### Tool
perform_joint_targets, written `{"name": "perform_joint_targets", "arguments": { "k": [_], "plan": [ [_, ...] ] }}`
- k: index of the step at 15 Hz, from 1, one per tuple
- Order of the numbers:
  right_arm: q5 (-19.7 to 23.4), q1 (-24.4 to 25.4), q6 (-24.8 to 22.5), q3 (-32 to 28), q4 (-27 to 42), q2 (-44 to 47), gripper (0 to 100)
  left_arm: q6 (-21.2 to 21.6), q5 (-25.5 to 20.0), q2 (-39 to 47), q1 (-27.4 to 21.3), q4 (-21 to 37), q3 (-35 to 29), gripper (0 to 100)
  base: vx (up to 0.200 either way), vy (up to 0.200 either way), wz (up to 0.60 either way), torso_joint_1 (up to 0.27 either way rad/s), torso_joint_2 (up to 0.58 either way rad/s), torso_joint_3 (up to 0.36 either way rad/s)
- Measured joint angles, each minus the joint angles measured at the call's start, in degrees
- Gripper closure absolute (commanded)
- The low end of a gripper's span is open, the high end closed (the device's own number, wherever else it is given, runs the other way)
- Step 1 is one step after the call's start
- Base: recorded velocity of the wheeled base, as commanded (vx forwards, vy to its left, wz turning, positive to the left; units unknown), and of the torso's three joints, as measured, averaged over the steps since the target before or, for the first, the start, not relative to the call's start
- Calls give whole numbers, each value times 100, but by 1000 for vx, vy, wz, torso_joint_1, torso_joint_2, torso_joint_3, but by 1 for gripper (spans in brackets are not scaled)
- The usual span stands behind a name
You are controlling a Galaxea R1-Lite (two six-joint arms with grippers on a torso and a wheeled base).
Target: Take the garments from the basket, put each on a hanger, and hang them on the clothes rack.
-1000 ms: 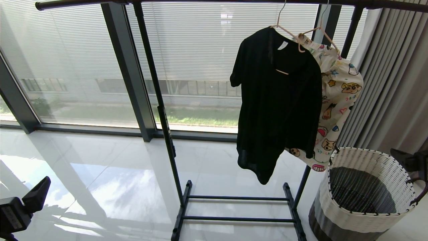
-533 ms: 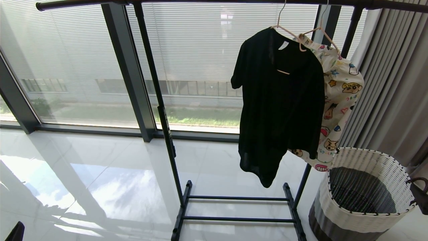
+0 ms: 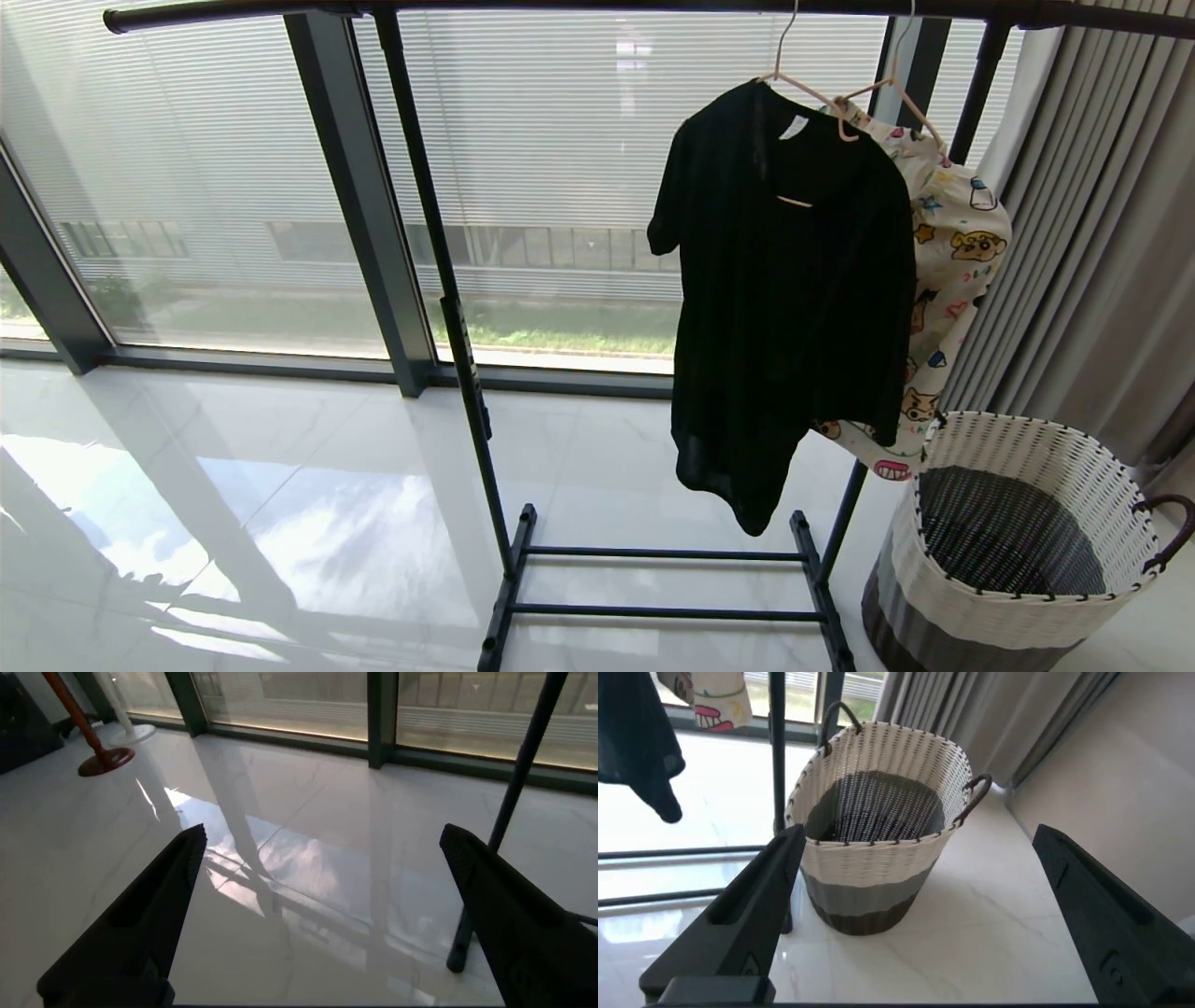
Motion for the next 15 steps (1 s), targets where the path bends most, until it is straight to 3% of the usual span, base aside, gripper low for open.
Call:
{"name": "perform_joint_targets", "arguments": {
  "k": [3, 6, 9, 13, 15],
  "plan": [
    [-384, -26, -72, 28, 299, -539, 0, -2, 73, -182, -2, -308, 89, 0, 0, 0, 0, 0, 0, 0],
    [-440, -32, 82, 41, 268, -695, 0, -115, 101, -234, -7, -460, 182, 0, 0, 0, 0, 0, 0, 0],
    [-408, -32, 104, 44, 219, -736, 0, -57, 7, -239, 0, -478, 185, 0, 0, 0, 0, 0, 0, 0],
    [-384, -32, 284, 44, -457, -751, 0, -583, -28, -239, 0, -1669, 190, 0, 0, 0, 0, 0, 0, 0],
    [112, -30, 521, 44, -416, -753, 0, -848, -439, -239, -2, -1737, 193, 0, 0, 0, 0, 0, 0, 0]
  ]
}}
